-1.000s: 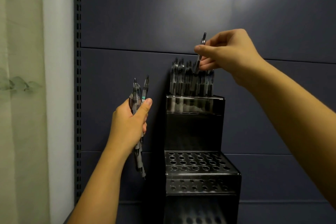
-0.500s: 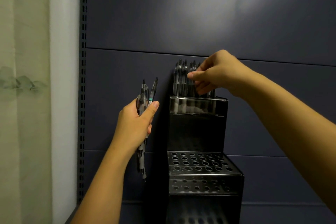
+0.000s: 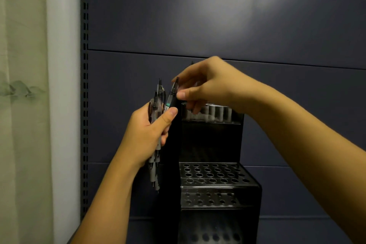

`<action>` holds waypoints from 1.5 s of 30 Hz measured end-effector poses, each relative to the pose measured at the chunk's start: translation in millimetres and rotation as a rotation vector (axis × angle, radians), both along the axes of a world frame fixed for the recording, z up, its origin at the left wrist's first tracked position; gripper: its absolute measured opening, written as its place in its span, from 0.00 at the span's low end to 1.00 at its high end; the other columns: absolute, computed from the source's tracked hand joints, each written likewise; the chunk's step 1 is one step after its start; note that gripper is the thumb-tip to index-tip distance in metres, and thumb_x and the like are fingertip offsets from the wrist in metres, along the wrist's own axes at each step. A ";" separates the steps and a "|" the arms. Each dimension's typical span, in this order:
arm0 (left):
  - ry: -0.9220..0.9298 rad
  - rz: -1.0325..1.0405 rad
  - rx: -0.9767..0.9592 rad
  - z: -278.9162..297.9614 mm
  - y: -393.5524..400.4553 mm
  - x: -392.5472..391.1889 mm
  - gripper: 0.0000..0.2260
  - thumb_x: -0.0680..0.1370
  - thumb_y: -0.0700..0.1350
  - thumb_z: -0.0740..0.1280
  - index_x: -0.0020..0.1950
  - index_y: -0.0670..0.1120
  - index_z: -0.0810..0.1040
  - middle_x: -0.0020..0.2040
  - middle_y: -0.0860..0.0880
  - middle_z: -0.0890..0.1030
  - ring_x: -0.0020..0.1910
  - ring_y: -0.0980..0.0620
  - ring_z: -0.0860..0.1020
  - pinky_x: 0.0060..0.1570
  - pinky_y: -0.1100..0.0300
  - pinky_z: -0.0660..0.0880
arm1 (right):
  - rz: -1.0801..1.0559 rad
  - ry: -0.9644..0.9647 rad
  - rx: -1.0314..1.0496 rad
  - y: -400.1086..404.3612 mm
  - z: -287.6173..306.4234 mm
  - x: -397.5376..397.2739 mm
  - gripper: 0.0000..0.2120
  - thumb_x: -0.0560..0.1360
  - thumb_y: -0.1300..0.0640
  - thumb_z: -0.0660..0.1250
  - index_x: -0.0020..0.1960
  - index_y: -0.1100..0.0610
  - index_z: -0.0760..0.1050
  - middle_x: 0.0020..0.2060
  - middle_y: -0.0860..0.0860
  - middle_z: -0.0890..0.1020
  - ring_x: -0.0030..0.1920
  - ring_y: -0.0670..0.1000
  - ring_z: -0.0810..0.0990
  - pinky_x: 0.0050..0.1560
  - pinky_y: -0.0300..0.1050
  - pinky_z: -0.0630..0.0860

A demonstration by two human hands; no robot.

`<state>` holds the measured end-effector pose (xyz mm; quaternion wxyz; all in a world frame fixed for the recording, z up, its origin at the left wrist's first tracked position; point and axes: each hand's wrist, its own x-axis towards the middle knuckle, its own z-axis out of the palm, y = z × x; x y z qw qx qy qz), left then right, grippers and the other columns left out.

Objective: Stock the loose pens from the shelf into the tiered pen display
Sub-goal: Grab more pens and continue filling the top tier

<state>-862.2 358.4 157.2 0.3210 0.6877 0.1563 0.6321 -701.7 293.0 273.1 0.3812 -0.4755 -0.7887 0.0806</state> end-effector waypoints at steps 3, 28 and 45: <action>0.006 -0.074 0.013 -0.1 -1.3 -1.2 0.12 0.76 0.52 0.70 0.49 0.42 0.78 0.31 0.47 0.71 0.26 0.49 0.69 0.25 0.59 0.69 | 0.141 0.004 -0.032 3.2 -8.9 -3.0 0.08 0.77 0.65 0.71 0.56 0.61 0.82 0.44 0.59 0.86 0.37 0.50 0.85 0.39 0.42 0.83; 0.090 -0.069 -0.044 -5.6 6.6 -1.8 0.09 0.81 0.44 0.67 0.43 0.41 0.75 0.27 0.48 0.68 0.24 0.50 0.68 0.26 0.61 0.69 | -0.048 0.554 0.310 3.5 37.8 61.9 0.12 0.73 0.57 0.77 0.40 0.60 0.74 0.33 0.60 0.82 0.29 0.55 0.83 0.35 0.46 0.83; 0.077 -0.063 -0.091 -7.3 10.0 -2.1 0.09 0.81 0.45 0.67 0.43 0.42 0.76 0.27 0.47 0.69 0.24 0.50 0.68 0.26 0.60 0.68 | -0.189 0.317 0.143 23.4 18.2 61.5 0.14 0.71 0.55 0.78 0.44 0.64 0.78 0.32 0.59 0.84 0.34 0.55 0.86 0.39 0.47 0.85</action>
